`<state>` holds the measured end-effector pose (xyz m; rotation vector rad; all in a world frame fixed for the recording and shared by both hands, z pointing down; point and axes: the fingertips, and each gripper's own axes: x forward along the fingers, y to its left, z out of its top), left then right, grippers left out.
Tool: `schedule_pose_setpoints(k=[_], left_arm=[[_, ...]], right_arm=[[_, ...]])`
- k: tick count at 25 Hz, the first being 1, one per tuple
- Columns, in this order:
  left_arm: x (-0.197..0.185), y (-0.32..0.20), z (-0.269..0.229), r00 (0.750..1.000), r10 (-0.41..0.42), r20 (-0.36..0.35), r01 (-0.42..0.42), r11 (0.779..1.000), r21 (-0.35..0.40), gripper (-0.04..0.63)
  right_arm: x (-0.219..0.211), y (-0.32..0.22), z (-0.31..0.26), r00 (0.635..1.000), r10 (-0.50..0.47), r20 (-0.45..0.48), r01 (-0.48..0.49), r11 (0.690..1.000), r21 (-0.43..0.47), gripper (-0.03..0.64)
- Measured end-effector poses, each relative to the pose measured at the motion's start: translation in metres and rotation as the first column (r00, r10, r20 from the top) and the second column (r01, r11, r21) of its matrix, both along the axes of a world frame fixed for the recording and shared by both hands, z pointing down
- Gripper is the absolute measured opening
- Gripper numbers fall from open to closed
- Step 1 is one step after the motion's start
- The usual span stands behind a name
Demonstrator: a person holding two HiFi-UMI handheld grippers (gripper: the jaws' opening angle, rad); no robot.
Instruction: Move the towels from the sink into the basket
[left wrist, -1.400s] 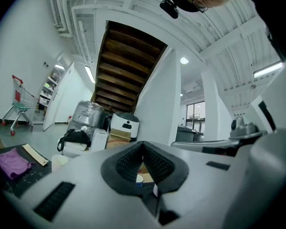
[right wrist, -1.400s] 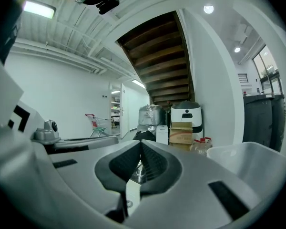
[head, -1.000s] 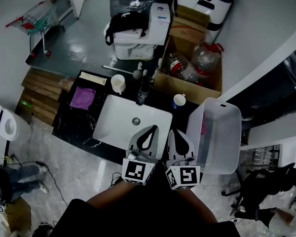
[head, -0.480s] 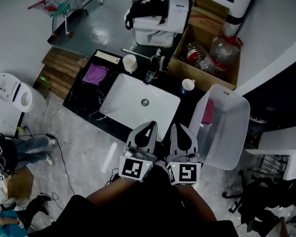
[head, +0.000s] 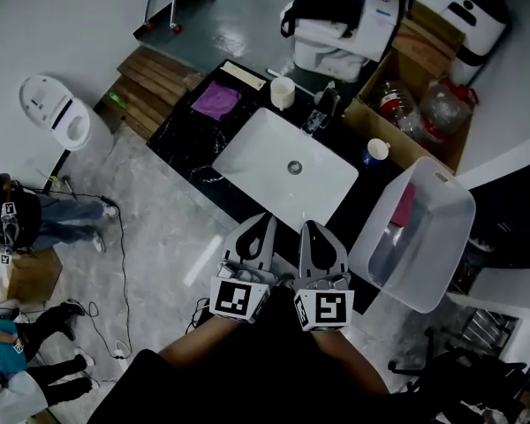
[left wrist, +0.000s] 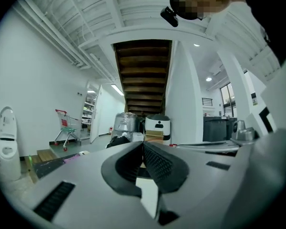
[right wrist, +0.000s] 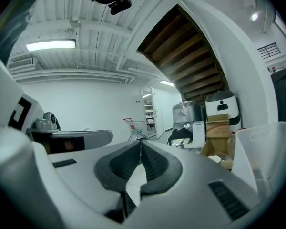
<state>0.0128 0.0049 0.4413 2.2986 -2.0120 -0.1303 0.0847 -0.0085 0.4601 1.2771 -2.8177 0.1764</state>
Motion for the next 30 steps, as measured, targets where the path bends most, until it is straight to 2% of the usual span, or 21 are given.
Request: schedule_pose_setpoints(k=[2,5,7,14,19,25,30], left_arm=[[-0.013,0.007,0.0,1.0,-0.029,-0.009,0.029,0.999,-0.016,0.014],[-0.037,0.021,0.006,0.999,-0.043,0.02,0.043,0.999,-0.015,0.014],[-0.058,0.029,0.009,0.998,-0.064,0.007,0.065,0.998,-0.013,0.013],[-0.151,0.05,0.022,0.992,-0.125,-0.005,0.124,0.991,-0.046,0.014],[-0.22,0.053,0.025,0.995,-0.104,0.004,0.104,0.994,-0.038,0.014],[-0.294,0.035,0.034,0.997,-0.076,-0.019,0.075,0.996,-0.038,0.014],[-0.331,0.028,0.05,0.999,-0.026,-0.026,0.025,0.999,-0.047,0.014]], right_arm=[[-0.014,0.006,0.0,0.999,-0.032,-0.01,0.032,0.999,0.005,0.02],[-0.04,0.011,-0.004,0.997,-0.07,-0.033,0.071,0.997,0.023,0.02],[-0.061,0.014,-0.004,0.995,-0.092,-0.05,0.093,0.995,0.029,0.02],[-0.155,0.034,0.006,0.984,-0.155,-0.089,0.155,0.988,-0.015,0.02],[-0.226,0.036,0.003,0.983,-0.164,-0.078,0.164,0.986,-0.013,0.02],[-0.294,0.016,0.03,0.986,-0.119,-0.12,0.106,0.989,-0.106,0.02],[-0.339,0.009,0.035,0.985,-0.105,-0.135,0.096,0.993,-0.074,0.02]])
